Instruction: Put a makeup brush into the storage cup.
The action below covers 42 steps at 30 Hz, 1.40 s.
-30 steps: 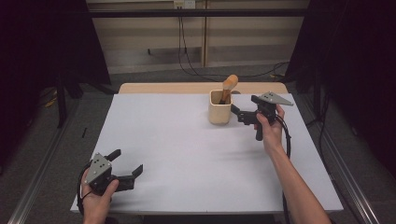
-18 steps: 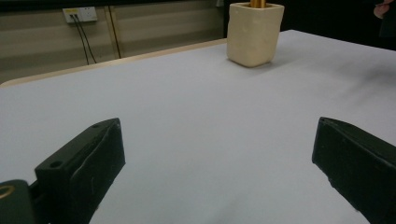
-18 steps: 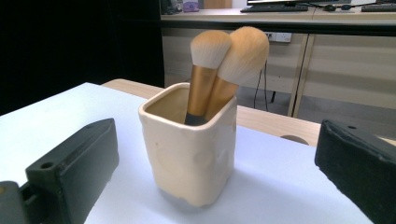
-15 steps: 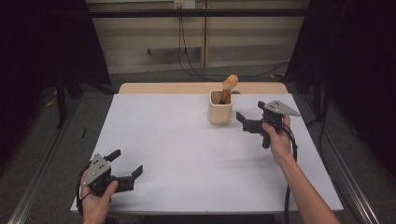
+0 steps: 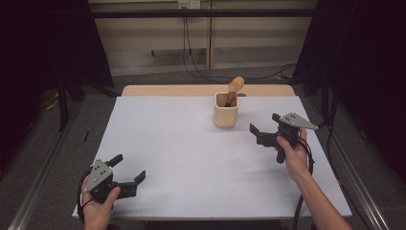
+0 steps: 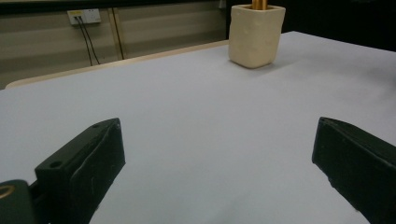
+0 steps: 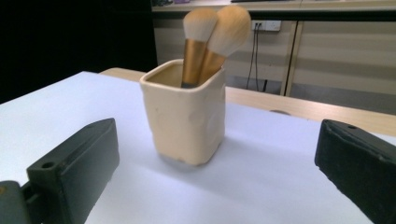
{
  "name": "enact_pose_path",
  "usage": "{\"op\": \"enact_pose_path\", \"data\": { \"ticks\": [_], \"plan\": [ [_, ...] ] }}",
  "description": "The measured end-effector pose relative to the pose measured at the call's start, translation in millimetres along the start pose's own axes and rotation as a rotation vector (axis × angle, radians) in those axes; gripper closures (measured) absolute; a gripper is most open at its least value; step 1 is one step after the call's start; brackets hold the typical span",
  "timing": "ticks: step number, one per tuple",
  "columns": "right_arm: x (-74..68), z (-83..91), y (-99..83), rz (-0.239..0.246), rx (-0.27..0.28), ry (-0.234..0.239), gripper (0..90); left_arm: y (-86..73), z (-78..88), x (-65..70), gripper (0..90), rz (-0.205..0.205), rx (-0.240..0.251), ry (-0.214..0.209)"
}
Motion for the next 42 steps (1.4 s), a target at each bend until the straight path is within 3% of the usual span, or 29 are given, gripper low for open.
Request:
{"op": "enact_pose_path", "data": {
  "ticks": [8,14,24,29,36,40,42],
  "plan": [
    [-1.4,16.5,-11.3,0.022,-0.005,0.008,0.0,-1.3,2.8,-0.5,2.4,-0.001,-0.002,0.006],
    [0.3,29.0,-19.3,0.005,0.008,-0.006,0.0,-1.1,3.6,0.1,2.4,0.001,-0.005,0.014],
    [8.9,58.6,-37.7,0.047,0.005,-0.044,0.0,-1.1,3.3,0.4,2.3,0.010,-0.004,0.018],
    [8.6,73.1,-46.1,0.061,0.005,-0.023,0.0,-0.8,4.7,-1.7,2.2,0.022,0.004,0.027],
    [12.9,88.6,-53.4,0.042,0.002,-0.031,0.0,0.6,4.6,1.6,2.2,0.016,0.006,0.019],
    [13.1,93.9,-55.0,0.067,0.008,-0.029,0.0,1.2,3.8,3.8,2.3,0.016,0.006,0.008],
    [14.1,96.1,-56.6,0.048,0.011,-0.030,0.0,1.6,4.1,3.6,2.3,0.018,0.008,0.011]
  ]
}}
Point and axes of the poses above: each handheld gripper's, and its own axes: z roughly backward along the jaws, y roughly out of its top, x roughly to its right, the point moved 10 cm from there along -z, roughly forward along the jaws, and after that the axes turned 13 degrees about -z, right-handed, at the moved point
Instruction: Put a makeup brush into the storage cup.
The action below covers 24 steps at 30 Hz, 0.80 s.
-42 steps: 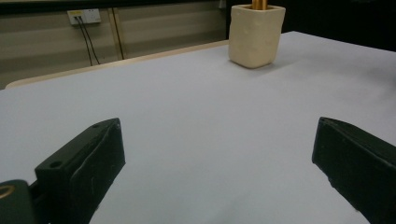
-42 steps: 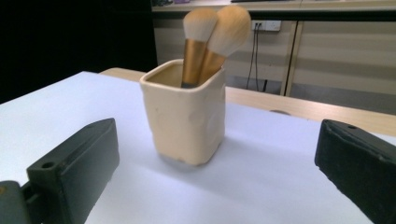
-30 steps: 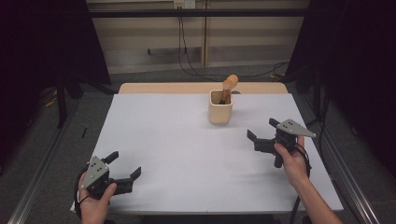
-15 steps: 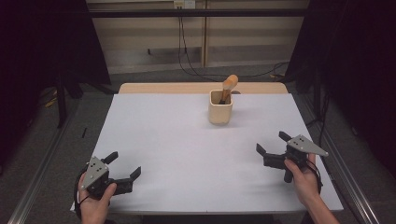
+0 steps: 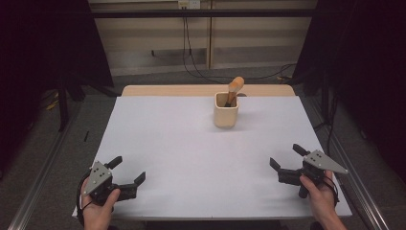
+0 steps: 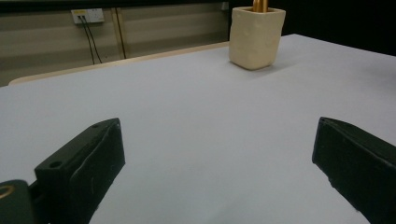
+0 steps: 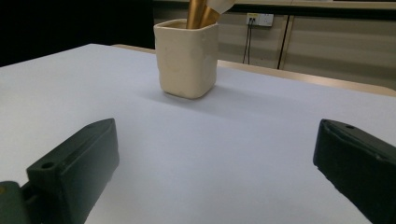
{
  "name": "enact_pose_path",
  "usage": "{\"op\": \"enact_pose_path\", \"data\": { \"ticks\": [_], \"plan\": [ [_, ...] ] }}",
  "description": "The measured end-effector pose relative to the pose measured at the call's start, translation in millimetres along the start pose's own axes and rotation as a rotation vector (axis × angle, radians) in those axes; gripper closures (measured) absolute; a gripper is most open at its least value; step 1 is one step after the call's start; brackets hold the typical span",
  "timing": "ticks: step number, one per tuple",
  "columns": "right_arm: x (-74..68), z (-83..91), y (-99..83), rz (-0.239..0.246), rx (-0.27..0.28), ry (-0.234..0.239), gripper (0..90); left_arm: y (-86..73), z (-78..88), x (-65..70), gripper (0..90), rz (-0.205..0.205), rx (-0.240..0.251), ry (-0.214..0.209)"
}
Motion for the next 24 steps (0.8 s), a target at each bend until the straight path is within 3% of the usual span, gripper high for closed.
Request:
{"op": "enact_pose_path", "data": {
  "ticks": [8,12,20,22,24],
  "plan": [
    [1.4,8.8,-12.9,0.016,-0.035,0.006,0.0,-0.8,0.7,0.1,2.2,0.008,-0.003,-0.003],
    [0.4,14.5,-11.3,0.024,-0.017,0.007,0.0,0.1,0.0,1.6,2.1,0.009,0.002,-0.014],
    [4.2,15.4,-12.3,0.007,-0.021,0.000,0.0,0.3,0.8,-0.3,2.2,0.004,0.002,-0.016],
    [1.6,15.4,-13.3,-0.018,-0.020,0.017,0.0,0.8,1.0,-0.9,2.1,0.009,0.005,-0.012],
    [1.5,15.1,-14.4,-0.005,-0.026,0.017,0.0,0.5,0.6,-1.2,2.2,0.009,0.003,-0.014]
  ]
}}
Point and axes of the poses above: each handheld gripper's, and its own axes: z roughly backward along the jaws, y roughly out of its top, x roughly to its right, the point moved 10 cm from there along -z, roughly forward along the jaws, and after that the axes turned 13 degrees about -z, right-handed, at the moved point
